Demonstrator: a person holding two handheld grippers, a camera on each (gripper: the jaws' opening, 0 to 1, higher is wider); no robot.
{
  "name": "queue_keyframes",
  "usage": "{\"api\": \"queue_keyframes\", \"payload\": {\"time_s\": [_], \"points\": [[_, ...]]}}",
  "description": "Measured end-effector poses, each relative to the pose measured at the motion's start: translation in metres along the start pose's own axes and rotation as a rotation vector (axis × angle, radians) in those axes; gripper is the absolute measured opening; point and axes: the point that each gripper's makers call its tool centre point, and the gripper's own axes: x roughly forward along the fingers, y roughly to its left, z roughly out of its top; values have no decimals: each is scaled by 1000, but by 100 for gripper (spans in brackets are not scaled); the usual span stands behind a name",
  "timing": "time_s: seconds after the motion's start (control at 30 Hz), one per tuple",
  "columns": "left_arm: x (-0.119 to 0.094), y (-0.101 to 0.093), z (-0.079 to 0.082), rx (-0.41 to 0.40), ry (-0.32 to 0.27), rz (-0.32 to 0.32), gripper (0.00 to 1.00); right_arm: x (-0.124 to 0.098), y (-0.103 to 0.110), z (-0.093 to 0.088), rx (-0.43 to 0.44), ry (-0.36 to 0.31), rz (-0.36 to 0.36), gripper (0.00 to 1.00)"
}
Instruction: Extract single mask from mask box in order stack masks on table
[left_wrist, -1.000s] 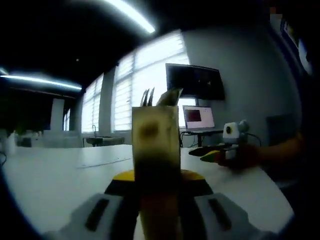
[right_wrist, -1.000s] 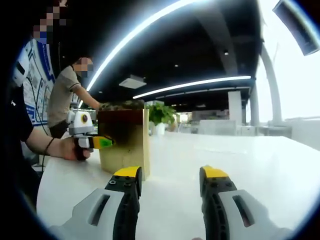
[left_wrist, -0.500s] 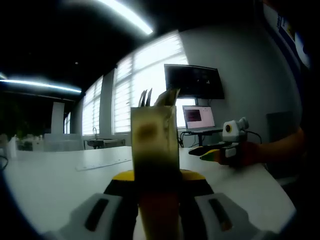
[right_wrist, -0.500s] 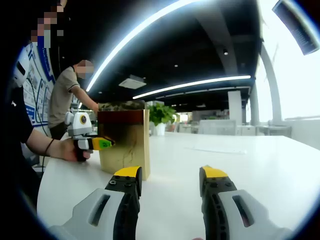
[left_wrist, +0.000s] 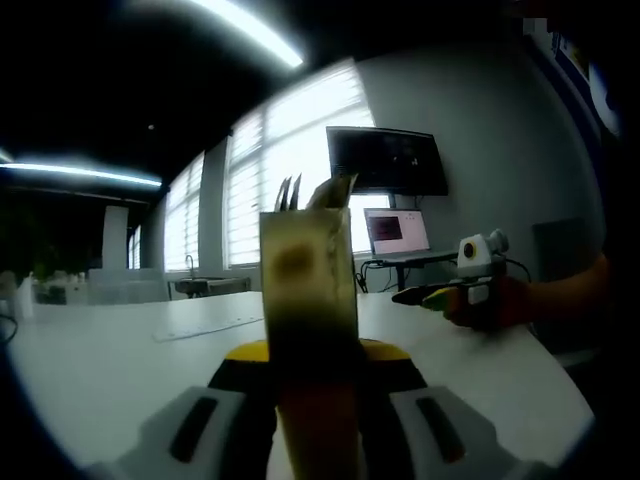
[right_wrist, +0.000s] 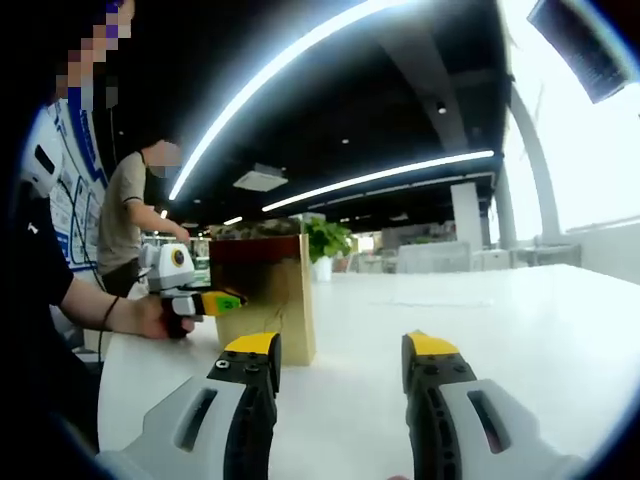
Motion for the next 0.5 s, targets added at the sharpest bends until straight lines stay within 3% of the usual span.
{"api": "queue_keyframes", "payload": {"time_s": [0.3, 0.5], "points": [[1, -2, 1, -21, -6, -39, 31, 0, 1, -2, -12, 10, 6, 45], [2, -13, 3, 18, -17, -99, 30, 0, 2, -2, -15, 10, 4, 45]]}}
